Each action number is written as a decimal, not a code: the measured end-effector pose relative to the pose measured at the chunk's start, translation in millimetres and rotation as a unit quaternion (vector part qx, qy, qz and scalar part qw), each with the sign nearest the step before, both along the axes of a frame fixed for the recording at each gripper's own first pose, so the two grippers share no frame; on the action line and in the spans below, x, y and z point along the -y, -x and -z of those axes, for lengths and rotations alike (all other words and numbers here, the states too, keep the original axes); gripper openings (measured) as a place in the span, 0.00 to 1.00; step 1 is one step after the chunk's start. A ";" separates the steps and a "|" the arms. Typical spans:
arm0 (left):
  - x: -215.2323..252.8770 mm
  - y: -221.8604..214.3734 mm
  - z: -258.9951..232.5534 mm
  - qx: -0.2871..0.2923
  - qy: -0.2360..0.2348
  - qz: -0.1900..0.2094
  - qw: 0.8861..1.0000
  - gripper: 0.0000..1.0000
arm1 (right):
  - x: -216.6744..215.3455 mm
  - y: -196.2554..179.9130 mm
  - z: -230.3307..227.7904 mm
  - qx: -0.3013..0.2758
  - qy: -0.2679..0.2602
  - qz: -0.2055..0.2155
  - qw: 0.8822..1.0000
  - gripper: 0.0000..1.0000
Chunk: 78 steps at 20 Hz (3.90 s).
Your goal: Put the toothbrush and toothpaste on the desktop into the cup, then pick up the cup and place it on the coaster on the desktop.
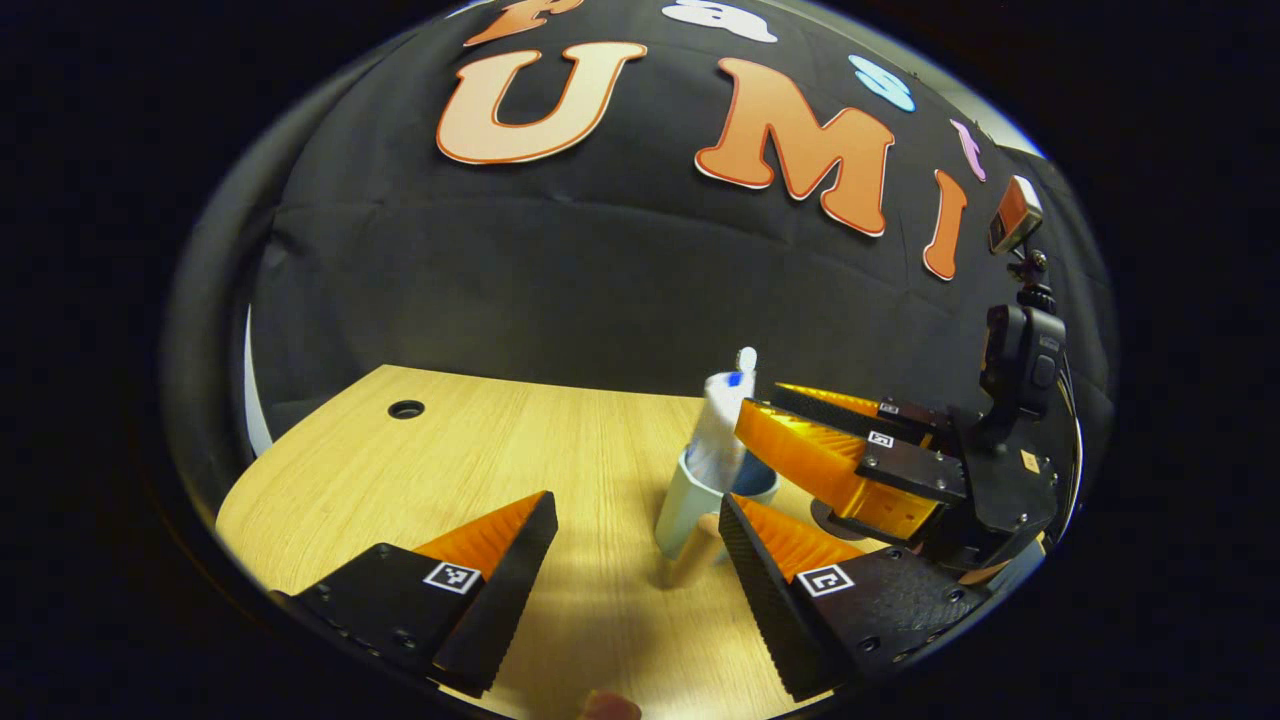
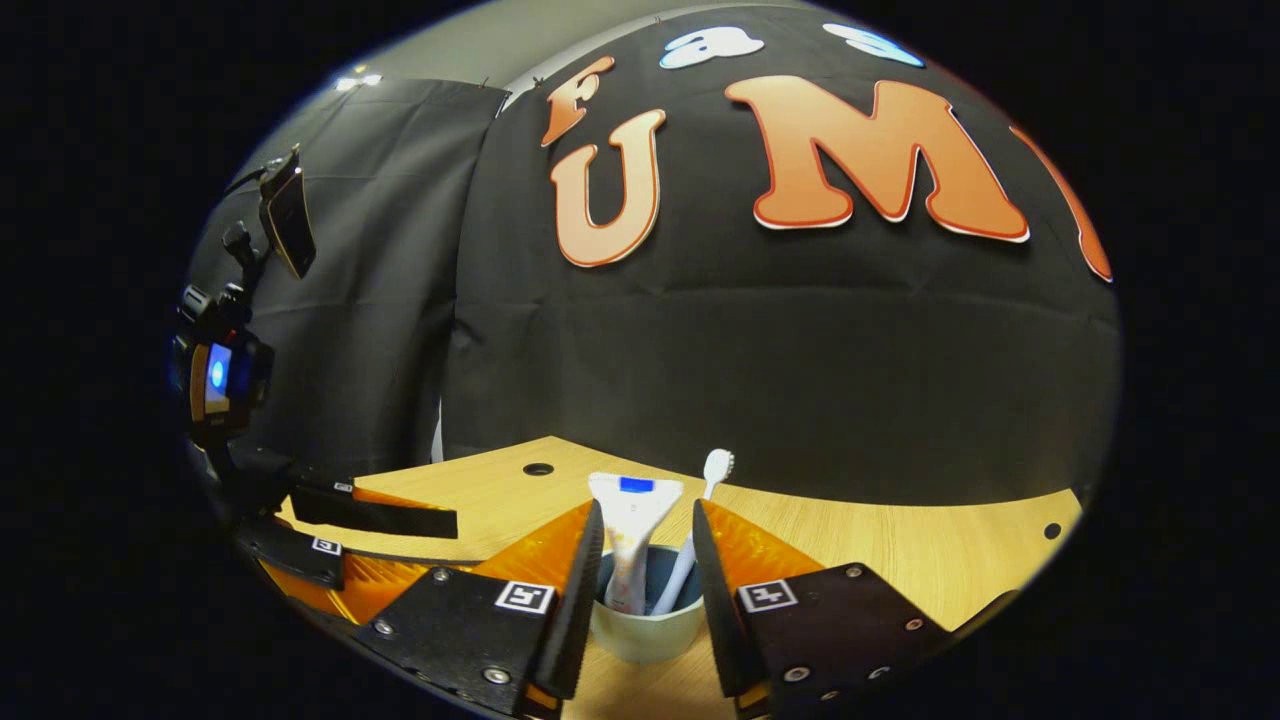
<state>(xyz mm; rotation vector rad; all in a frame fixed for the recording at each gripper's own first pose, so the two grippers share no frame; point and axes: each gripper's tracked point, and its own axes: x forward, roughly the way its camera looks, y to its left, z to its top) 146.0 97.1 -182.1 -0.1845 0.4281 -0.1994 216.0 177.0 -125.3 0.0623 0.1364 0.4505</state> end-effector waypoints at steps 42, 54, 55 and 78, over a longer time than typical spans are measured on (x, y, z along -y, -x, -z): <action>48.7 -15.0 42.8 -0.298 -0.189 0.184 0.918 0.72 | 163.1 127.3 -66.9 -0.023 -0.017 0.060 0.998 0.97; 60.5 -11.1 44.4 -0.309 -0.165 0.159 0.923 0.27 | 172.7 124.7 -59.7 -0.023 -0.021 0.081 0.996 0.97; 61.4 -12.4 44.5 -0.307 -0.162 0.155 0.925 0.27 | 175.9 126.0 -60.8 -0.021 -0.021 0.085 0.996 0.97; 75.3 -7.2 30.9 -0.271 -0.145 0.145 0.941 0.22 | 247.2 182.1 -98.5 0.023 -0.015 0.164 0.986 0.97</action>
